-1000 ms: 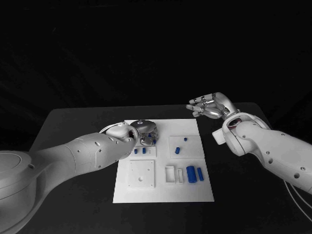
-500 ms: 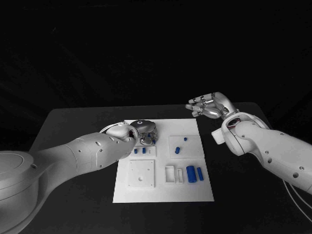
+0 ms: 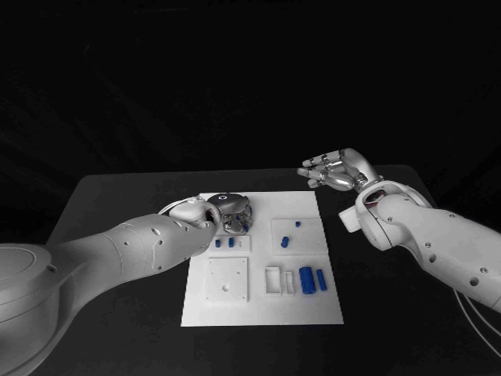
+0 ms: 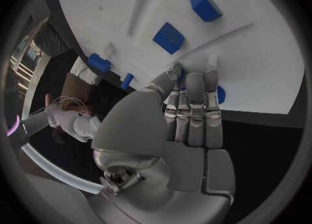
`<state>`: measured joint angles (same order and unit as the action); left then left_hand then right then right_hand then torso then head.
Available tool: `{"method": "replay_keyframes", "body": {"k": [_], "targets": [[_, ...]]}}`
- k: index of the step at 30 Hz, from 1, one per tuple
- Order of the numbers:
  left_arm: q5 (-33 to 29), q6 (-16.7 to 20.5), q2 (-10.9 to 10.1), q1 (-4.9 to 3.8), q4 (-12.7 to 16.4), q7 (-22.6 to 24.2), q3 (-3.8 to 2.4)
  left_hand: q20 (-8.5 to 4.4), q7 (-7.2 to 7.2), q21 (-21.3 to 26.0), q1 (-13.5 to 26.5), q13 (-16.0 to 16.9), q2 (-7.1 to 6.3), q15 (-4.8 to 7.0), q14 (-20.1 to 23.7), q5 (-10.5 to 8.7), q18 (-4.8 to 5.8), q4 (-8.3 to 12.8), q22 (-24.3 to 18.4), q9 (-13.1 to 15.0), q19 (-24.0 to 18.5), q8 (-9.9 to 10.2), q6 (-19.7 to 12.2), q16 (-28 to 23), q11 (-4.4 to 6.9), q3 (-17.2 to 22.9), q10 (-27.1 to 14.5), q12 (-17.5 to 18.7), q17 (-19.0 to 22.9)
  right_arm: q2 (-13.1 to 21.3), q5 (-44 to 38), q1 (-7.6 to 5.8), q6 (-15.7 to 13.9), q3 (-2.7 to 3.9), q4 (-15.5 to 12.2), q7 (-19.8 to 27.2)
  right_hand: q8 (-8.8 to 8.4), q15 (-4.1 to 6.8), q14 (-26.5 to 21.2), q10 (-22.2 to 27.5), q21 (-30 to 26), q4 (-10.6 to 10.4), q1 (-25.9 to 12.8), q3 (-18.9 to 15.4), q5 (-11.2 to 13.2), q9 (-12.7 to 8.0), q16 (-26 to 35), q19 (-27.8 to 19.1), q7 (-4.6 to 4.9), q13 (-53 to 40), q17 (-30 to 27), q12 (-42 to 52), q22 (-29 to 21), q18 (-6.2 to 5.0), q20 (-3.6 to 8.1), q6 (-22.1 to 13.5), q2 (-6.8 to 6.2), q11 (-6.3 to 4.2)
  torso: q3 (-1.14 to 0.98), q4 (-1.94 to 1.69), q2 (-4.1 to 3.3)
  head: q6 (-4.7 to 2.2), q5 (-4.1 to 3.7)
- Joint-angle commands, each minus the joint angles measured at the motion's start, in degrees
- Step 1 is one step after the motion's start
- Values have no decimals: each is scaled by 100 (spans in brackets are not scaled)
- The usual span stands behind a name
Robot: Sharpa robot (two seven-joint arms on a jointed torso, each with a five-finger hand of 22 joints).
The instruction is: Assemble the parts on the task board
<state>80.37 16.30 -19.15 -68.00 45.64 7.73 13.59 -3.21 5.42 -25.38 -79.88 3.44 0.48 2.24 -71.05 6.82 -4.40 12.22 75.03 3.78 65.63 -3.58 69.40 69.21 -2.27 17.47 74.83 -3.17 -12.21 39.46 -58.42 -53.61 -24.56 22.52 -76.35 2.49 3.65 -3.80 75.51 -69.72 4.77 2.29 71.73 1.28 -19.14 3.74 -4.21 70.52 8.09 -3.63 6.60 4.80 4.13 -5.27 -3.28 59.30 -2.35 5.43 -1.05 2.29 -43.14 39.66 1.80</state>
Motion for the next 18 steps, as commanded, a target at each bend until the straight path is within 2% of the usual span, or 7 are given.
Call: {"method": "replay_keyframes", "body": {"k": [1, 4, 6, 11, 14, 17, 18], "targets": [[-187, 201, -54, 11, 97, 80, -5, -19, -2, -54, 17, 0, 14, 4, -75, 46, -107, 8, 115, 9, 40, -5, 39, 23, -1, 50, 36, -21, -22, 0, -37, -1, 60, 4, -6, 47, -6, -7, -26, 30, -23, 6, -36, -18, -24, -4, 18, -32, -2, 8, -9, -20, -6, 11, -12, -44, -16, -1, 4, -7, 2, -9, -1], [-546, 250, -149, 7, 219, 165, -45, -20, 1, -57, 22, 0, 11, 5, -84, 32, -110, 5, 110, 8, 47, -3, 29, 14, -3, 54, 27, -20, -26, 13, -37, -1, 59, 4, -8, 47, -6, -7, -26, 30, -23, 6, -36, -18, -24, -4, 18, -32, -2, 8, -9, -20, -6, 11, -12, -44, -16, -1, 4, -16, 6, -8, -9], [-756, 272, -205, 5, 296, 191, -127, -18, 11, -58, 5, -1, 11, -2, -89, 35, -116, 13, 112, 5, 49, -2, -9, 1, -17, 66, -10, -19, -27, 21, -37, -1, 59, 4, -10, 45, -6, -7, -26, 30, -23, 6, -36, -18, -24, -4, 18, -32, -2, 8, -9, -20, -6, 11, -12, -44, -16, -1, 6, -22, 7, -12, -2], [-1131, 247, -395, -20, 550, 179, -381, -9, 7, -56, 32, 0, 5, -3, -107, 21, -118, -12, 107, 8, 58, -5, -7, -1, -13, 48, -13, -20, -36, 39, -37, -1, 61, 3, -16, 43, -7, -6, -24, 29, -23, -9, -40, -10, -33, -4, 17, -30, -3, 9, -10, -22, -6, 12, -12, -42, -17, -1, 18, -34, 14, -22, 10], [-1260, 183, -535, -73, 715, 147, -461, -12, 5, -32, 25, 0, 6, 1, -108, 18, -114, -24, 100, 8, 70, -5, 5, -10, -9, 23, -3, -21, -48, 50, -37, -1, 63, 3, -18, 41, -7, -6, -24, 29, -23, -9, -40, -10, -33, -4, 17, -30, -3, 9, -10, -22, -6, 12, -12, -42, -17, -1, 15, -34, 12, -31, 26], [-1332, 122, -689, -135, 872, 105, -497, -12, 3, -24, 23, 0, 7, 2, -107, 19, -110, -27, 103, 9, 71, -6, 12, -14, -6, 16, 3, -21, -51, 65, -37, -1, 64, 3, -19, 39, -7, -6, -24, 29, -23, -9, -40, -10, -33, -4, 17, -30, -3, 9, -10, -22, -6, 12, -12, -42, -17, -1, 24, -49, 16, -25, 17], [-1344, 108, -735, -150, 914, 91, -502, -12, 3, -24, 23, 0, 7, 2, -107, 19, -110, -27, 103, 9, 71, -6, 12, -14, -6, 16, 3, -21, -51, 69, -37, -1, 64, 3, -20, 38, -7, -6, -24, 29, -23, -9, -40, -10, -33, -4, 17, -30, -3, 9, -10, -22, -6, 12, -12, -42, -17, -1, 20, -44, 12, -28, 23]]}}
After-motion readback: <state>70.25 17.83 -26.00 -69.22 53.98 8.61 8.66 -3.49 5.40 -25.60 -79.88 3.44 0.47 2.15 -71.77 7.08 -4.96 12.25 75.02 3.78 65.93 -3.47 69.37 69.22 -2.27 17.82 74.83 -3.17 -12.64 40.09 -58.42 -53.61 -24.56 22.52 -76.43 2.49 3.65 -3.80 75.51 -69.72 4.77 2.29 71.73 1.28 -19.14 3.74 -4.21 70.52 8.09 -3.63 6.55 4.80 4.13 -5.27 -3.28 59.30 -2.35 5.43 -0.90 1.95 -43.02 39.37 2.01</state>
